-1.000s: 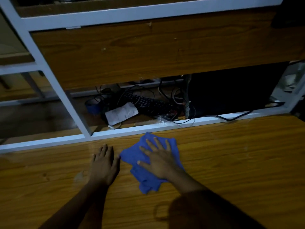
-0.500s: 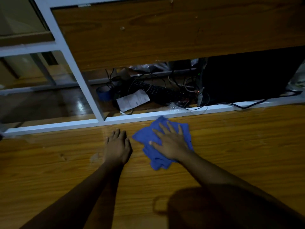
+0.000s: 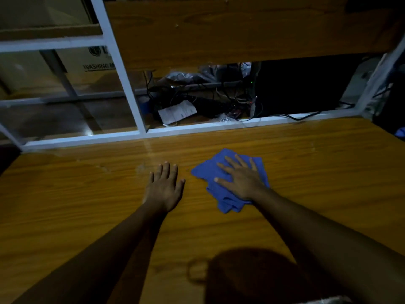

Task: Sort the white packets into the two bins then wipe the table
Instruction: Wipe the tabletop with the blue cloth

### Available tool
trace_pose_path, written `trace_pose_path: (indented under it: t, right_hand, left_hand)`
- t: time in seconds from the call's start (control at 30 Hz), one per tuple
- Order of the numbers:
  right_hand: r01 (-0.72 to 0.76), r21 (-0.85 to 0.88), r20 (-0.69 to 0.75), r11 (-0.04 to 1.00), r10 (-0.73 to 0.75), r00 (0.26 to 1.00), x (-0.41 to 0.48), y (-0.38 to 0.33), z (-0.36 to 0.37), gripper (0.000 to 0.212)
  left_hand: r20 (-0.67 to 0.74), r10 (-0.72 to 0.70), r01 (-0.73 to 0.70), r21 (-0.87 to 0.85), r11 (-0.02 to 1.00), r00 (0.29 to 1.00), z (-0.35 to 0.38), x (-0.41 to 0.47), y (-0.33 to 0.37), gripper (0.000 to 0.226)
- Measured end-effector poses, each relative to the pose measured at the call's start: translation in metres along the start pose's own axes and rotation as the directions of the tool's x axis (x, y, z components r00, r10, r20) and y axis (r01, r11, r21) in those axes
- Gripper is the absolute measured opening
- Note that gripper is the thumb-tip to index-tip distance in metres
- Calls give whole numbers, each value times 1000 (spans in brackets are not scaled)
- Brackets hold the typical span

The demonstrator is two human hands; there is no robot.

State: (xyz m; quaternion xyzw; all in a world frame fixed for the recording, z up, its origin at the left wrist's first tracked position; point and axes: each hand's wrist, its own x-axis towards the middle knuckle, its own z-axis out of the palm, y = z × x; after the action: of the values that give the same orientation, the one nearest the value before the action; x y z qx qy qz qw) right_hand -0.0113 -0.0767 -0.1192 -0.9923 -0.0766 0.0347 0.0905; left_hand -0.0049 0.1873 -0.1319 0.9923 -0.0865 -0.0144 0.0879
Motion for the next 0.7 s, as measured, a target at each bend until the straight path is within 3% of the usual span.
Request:
trace_pose_path:
  t: [0.1,0.17,0.3,0.4,0.47,0.6,0.7]
  right_hand:
    - [-335,36,-60,941,337,940,-26,10,2,73]
    - [-439,31,-76,898,440,895,-39,-13,6,74]
    - [-133,-19,-32,991,133,991,-86,-65,20,85]
    - [58,-9,38,998,-57,998,-126,-44,16,103]
    - [18,-25,46,1000,-17,999,-145,-18,9,99]
    - [-373,-32,-26,927,372,928,-184,-5,6,75]
    - [-319,-1,14,948,319,948,-207,-55,12,73]
  left_hand:
    - [31,26,-26,1,1000,999,1,-42,-2,70]
    - [32,22,-22,-3,1000,999,-1,-63,0,70]
    - [-3,-10,10,-20,1000,1000,-5,-92,2,68]
    - [-15,0,-1,-16,1000,1000,-3,-120,1,67]
    - [17,28,-28,9,1000,999,-4,-138,-5,65]
    - [62,75,-77,28,997,995,-4,-176,-16,64]
    - [25,18,-18,0,1000,1000,-3,-201,-15,64]
